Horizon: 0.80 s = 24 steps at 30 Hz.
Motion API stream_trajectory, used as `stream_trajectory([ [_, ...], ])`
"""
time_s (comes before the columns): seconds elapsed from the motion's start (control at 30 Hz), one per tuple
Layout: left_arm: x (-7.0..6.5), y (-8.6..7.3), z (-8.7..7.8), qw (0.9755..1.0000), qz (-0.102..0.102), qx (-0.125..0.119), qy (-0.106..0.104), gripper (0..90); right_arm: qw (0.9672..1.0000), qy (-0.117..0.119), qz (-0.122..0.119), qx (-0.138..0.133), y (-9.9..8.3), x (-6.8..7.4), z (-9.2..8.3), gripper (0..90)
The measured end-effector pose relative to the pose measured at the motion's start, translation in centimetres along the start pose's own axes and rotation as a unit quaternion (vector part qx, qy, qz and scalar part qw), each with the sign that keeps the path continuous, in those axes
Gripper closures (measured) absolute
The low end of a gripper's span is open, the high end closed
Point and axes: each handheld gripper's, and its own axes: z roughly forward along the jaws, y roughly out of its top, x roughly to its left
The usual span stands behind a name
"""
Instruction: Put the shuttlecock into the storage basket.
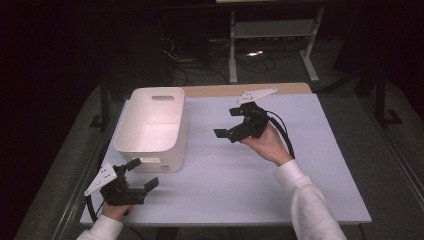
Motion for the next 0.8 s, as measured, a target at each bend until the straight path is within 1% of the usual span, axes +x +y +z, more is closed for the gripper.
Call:
stream_trajectory([
  [0.3, 0.0, 0.0, 0.0, 1.0000, 0.002, 0.002, 0.000, 0.0, 1.0000, -0.004, 0.004, 0.000, -1.4, -0.2, -0.2, 0.0],
  [0.37, 0.0, 0.0, 0.0, 1.0000, 0.003, 0.003, 0.000, 0.0, 0.9999, -0.006, 0.009, 0.002, -1.7, -0.2, -0.4, 0.0],
  [0.47, 0.0, 0.0, 0.0, 1.0000, 0.003, 0.004, -0.001, 0.0, 0.9999, -0.009, 0.007, -0.004, -2.1, -0.3, -0.5, 0.0],
  [0.5, 0.1, 0.0, 0.0, 0.9999, 0.007, 0.009, 0.001, 0.0, 0.9999, -0.008, 0.008, -0.003, -2.2, -0.4, -0.6, 0.0],
  [0.63, 0.1, 0.0, 0.0, 0.9999, 0.008, 0.010, 0.001, 0.0, 0.9999, -0.012, 0.012, -0.003, -2.8, -0.5, -0.9, 0.0],
  [0.67, 0.2, 0.0, 0.0, 0.9999, 0.007, 0.010, 0.001, 0.0, 0.9998, -0.013, 0.015, -0.005, -2.9, -0.6, -0.9, 0.0],
  [0.7, 0.1, 0.0, 0.1, 1.0000, 0.004, 0.008, 0.000, 0.0, 0.9998, -0.013, 0.012, -0.006, -3.0, -0.6, -1.0, 0.0],
  [0.8, 0.1, 0.0, 0.1, 0.9999, 0.006, 0.009, -0.001, 0.0, 0.9997, -0.014, 0.016, -0.012, -3.5, -0.7, -1.2, 0.0],
])
